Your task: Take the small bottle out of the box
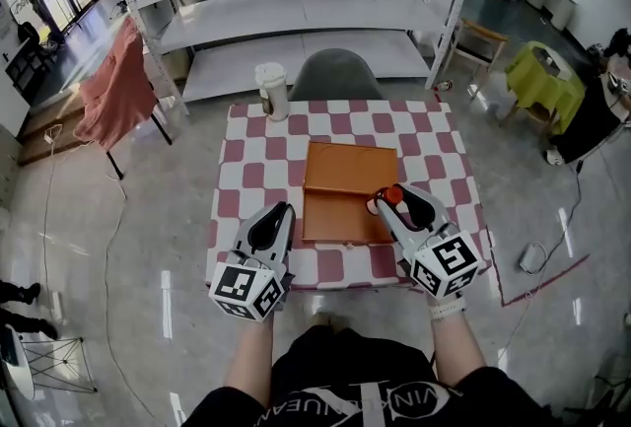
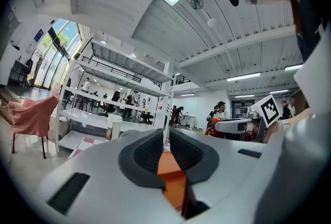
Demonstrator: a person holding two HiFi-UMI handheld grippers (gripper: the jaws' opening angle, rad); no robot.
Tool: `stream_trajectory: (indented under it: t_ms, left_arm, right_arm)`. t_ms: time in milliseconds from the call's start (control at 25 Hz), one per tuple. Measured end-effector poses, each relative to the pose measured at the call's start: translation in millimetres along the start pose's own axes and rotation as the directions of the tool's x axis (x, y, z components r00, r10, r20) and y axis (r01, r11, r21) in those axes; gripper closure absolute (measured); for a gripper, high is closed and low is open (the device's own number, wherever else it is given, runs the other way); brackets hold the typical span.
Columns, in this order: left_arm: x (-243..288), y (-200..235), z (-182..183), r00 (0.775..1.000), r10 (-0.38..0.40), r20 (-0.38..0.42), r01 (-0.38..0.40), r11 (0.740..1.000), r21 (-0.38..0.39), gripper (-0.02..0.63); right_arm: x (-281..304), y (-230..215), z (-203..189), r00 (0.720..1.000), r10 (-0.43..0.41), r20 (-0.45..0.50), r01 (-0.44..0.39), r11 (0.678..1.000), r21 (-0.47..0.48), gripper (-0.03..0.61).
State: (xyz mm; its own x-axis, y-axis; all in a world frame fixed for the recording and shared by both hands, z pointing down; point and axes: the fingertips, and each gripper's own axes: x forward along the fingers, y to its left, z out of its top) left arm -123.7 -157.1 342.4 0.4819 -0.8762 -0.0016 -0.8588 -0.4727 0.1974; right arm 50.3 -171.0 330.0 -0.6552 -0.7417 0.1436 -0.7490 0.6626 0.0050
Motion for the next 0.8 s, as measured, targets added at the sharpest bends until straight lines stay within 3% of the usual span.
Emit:
stream_trajectory:
  t_ms: [800]
  left_arm:
    - [5.9,2.9,-5.1,1.0,-0.014,-0.01,0.014,1.0,-0.011,0.589]
  right_arm:
    - [6.9,0.0,-5.8,1.0,0.009,-0.014,-0.009,1.0,0.004,0.437]
